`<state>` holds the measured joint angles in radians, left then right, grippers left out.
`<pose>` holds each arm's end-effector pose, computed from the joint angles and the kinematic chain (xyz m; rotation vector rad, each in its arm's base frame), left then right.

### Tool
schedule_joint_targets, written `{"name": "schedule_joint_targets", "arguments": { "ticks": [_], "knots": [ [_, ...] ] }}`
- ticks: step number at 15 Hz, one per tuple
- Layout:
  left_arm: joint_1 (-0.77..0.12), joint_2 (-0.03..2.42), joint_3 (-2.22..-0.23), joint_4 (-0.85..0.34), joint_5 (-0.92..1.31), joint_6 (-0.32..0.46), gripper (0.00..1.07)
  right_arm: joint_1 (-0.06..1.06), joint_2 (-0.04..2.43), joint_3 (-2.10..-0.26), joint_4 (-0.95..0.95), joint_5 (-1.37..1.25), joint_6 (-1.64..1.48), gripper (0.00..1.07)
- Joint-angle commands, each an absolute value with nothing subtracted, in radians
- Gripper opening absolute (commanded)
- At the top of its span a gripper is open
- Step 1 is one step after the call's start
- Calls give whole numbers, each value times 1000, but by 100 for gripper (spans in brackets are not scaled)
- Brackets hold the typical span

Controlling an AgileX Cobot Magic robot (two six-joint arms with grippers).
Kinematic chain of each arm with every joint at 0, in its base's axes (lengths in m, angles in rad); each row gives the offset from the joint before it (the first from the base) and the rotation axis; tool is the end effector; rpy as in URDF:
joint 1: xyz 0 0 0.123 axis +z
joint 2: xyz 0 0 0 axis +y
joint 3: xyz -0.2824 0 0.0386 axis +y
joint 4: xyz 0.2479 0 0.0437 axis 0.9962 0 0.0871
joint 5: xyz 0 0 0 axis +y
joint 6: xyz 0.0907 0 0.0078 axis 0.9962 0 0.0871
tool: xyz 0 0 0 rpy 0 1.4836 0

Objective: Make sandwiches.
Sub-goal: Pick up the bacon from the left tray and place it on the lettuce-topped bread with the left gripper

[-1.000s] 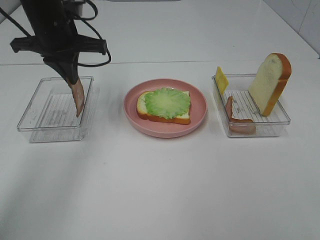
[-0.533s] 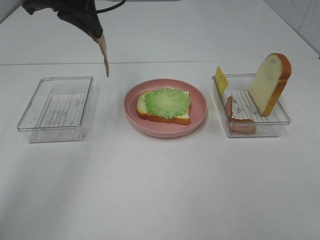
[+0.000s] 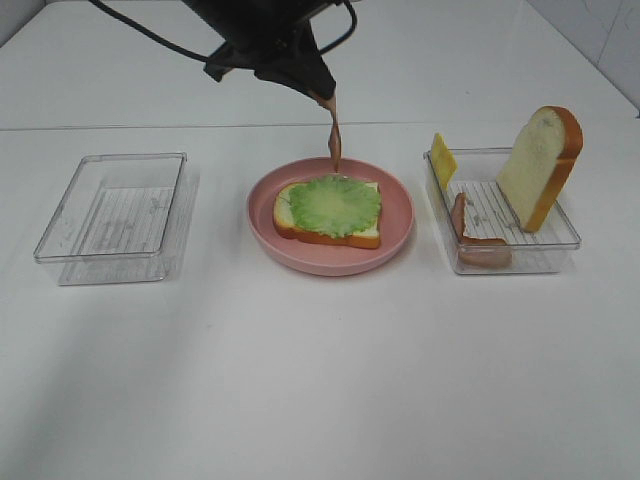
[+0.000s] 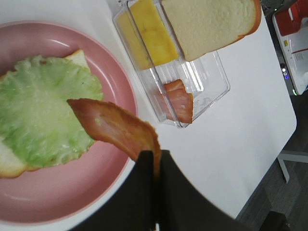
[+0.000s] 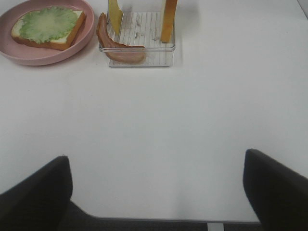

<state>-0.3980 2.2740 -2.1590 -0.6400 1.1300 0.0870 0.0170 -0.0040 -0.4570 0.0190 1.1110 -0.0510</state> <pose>0.4420 -0.2392 0.2613 0.4385 2.6490 -0.9578 -0.0031 0.0015 0.2612 -0.0735 2.1322 0.0031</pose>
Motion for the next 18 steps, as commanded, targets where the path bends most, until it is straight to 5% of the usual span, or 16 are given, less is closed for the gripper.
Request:
{"name": "schedule_joint_targets", "arguments": {
  "ticks": [1,8,18],
  "knots": [
    [-448,2345,-2228,-662,1110,104,0,12,-32,-454,25,1104,-62,94],
    [-508,2491,-2323,-708,1084,115,0,12,-32,-454,25,1104,-62,94],
    [-433,2511,-2323,-591,1151,130,0,12,-32,-454,25,1104,-62,94]
  ]
}}
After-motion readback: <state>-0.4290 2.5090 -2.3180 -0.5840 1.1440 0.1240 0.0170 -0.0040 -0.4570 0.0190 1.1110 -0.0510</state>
